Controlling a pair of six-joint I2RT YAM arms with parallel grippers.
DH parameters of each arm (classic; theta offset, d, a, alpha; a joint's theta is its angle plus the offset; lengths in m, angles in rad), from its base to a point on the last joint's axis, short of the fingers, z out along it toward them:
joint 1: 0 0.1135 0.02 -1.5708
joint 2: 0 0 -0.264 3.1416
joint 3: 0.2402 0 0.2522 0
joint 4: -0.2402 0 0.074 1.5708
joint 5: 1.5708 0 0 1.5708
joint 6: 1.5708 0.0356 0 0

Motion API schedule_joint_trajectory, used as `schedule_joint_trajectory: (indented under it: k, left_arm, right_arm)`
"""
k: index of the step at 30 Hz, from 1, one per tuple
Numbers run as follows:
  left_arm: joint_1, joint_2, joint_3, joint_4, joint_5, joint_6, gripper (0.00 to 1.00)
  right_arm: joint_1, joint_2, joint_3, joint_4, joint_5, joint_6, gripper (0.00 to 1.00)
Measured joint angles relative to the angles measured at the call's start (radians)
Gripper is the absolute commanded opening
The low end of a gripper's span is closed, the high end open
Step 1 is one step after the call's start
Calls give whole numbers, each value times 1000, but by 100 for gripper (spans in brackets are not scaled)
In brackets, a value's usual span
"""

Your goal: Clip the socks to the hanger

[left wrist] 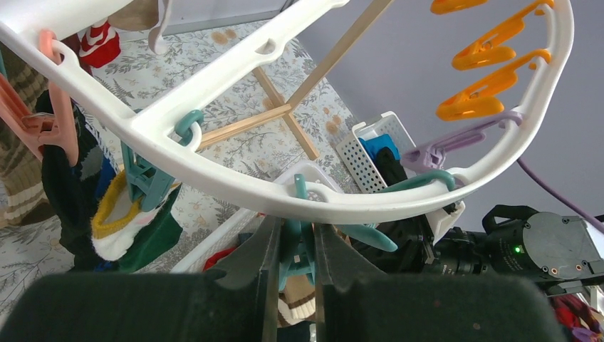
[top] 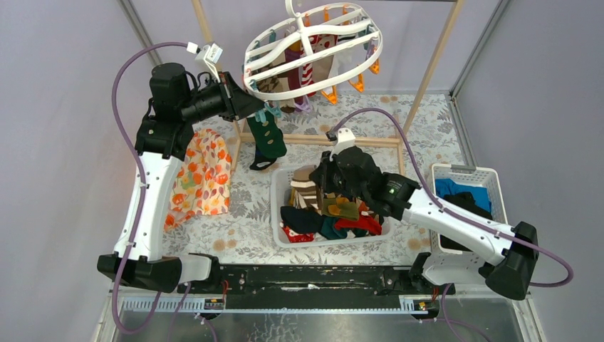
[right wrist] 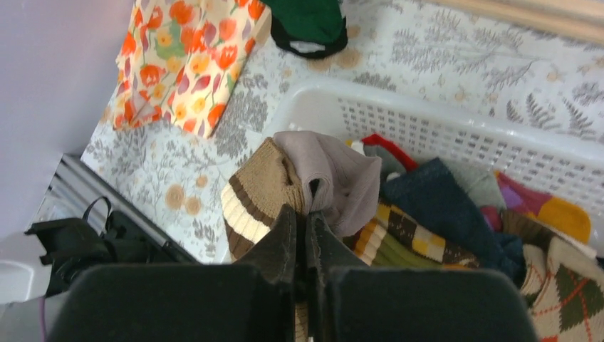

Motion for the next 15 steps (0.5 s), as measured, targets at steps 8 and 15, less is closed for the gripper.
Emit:
schedule_joint_trajectory:
  k: [8, 15]
  left_arm:
    - [0, -6, 0, -7, 6, 11, 0]
    - [0, -12, 0, -12, 8, 29, 0]
  right_arm:
    - [0, -66, -23, -169, 44, 71, 10]
    - [-3, -72, -23, -430, 297, 141, 62]
